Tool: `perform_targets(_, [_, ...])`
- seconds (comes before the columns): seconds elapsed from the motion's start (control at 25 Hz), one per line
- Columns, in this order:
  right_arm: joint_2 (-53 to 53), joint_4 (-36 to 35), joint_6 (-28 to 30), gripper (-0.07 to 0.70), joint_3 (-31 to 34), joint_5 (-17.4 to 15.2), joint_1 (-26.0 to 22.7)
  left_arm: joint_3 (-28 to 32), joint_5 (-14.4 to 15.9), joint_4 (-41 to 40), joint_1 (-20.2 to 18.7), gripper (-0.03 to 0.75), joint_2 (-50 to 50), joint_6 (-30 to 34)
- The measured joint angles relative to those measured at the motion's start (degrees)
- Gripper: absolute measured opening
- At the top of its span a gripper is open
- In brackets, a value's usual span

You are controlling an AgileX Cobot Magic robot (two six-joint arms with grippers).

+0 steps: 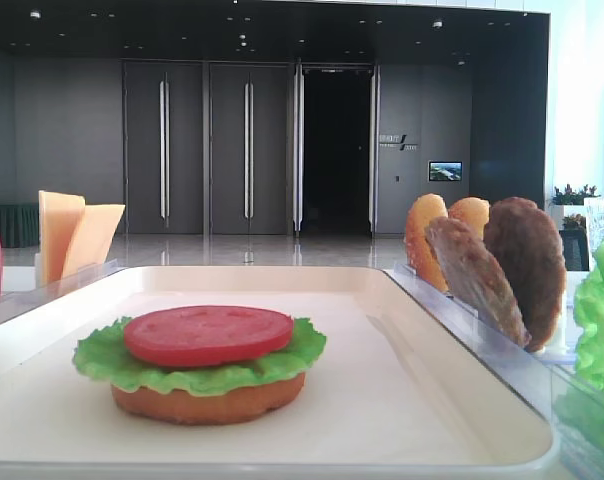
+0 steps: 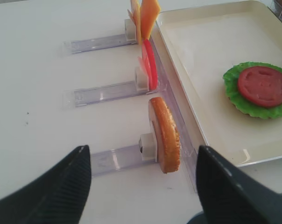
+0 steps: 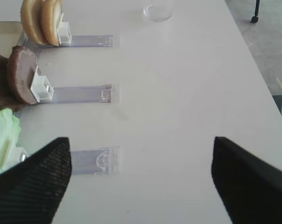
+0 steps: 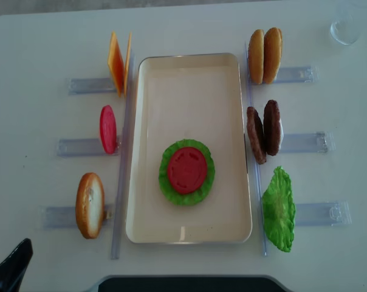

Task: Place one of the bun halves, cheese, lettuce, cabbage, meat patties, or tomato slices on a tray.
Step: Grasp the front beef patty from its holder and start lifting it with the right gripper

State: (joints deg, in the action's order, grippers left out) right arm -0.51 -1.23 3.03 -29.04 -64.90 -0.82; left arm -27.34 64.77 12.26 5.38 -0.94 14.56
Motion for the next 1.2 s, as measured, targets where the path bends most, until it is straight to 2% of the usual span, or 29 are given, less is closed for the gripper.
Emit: perform_targets(1.2, [0.0,0.0,0.0,0.58,0.0,0.0,0.0,0.0,-0.1,0.0,0.0,0.535,0.0,0.0])
